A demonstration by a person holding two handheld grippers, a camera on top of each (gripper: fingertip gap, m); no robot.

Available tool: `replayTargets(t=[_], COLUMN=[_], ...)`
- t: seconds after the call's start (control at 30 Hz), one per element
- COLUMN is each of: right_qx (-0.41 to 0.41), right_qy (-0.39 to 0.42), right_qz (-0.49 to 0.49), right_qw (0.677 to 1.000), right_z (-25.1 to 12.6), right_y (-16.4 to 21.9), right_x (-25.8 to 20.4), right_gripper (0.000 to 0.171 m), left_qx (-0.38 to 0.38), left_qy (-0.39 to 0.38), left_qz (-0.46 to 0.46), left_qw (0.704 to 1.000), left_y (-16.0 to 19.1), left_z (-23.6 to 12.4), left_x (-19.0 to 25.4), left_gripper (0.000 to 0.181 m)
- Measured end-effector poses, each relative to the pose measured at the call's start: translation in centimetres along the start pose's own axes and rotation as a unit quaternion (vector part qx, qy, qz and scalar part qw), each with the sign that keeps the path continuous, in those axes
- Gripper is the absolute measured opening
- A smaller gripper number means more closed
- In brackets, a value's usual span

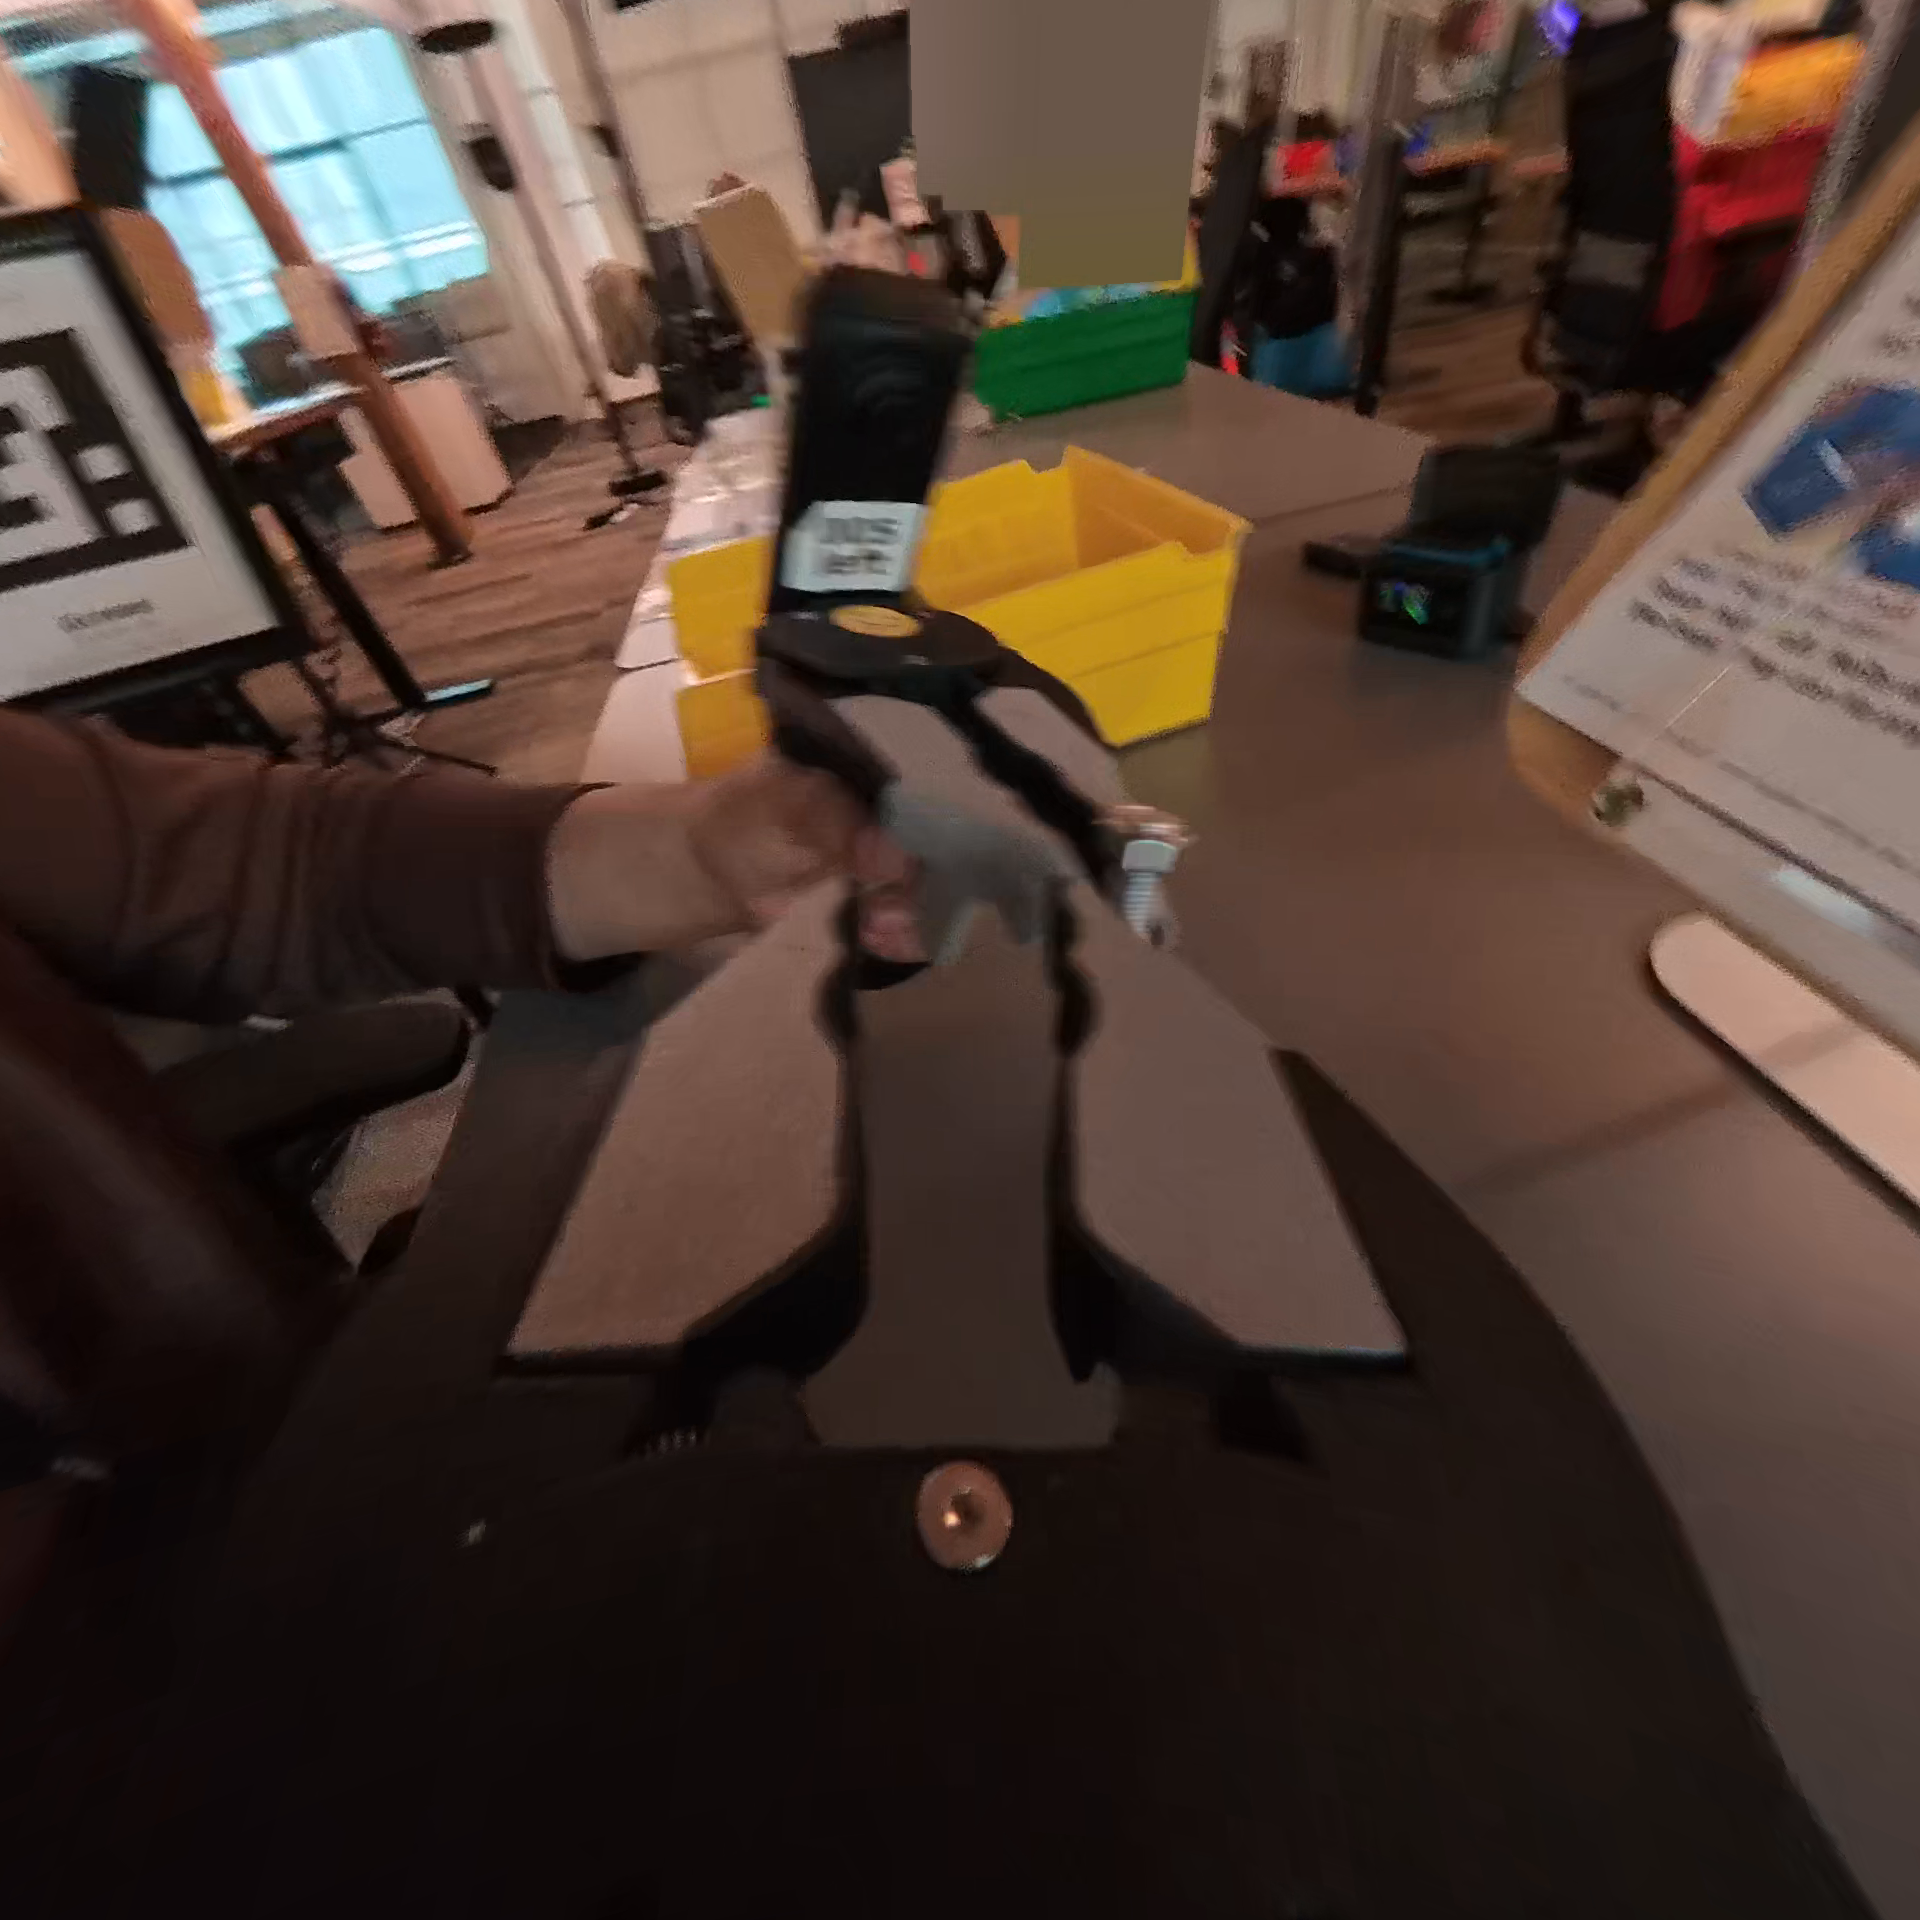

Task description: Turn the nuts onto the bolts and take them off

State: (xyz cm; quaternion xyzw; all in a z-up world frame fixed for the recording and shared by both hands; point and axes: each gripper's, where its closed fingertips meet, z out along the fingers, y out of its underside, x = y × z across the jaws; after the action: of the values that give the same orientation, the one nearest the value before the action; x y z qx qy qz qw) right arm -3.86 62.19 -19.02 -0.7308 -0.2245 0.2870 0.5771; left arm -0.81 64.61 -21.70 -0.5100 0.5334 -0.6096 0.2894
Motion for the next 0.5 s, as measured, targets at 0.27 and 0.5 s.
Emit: replayTargets(t=[0.27,0.5], right_qx=[0.004,0.015], right_qy=[0.087,-0.026], right_qz=[0.010,0.042], right_qw=[0.996,0.999], right_z=[-0.2,-0.4], right_y=[0.1,-0.2], right_x=[2.7,-0.2], right_gripper=[0.053,0.005], left_qx=[-0.018,-0.006], left_qy=[0.034,-0.048], left_qz=[0.026,-0.012], left_qw=[0.999,0.999], left_y=[0.8,0.5], left_z=[0.8,-0.3], left_x=[1.7,-2.0], left_gripper=[0.007,0.007])
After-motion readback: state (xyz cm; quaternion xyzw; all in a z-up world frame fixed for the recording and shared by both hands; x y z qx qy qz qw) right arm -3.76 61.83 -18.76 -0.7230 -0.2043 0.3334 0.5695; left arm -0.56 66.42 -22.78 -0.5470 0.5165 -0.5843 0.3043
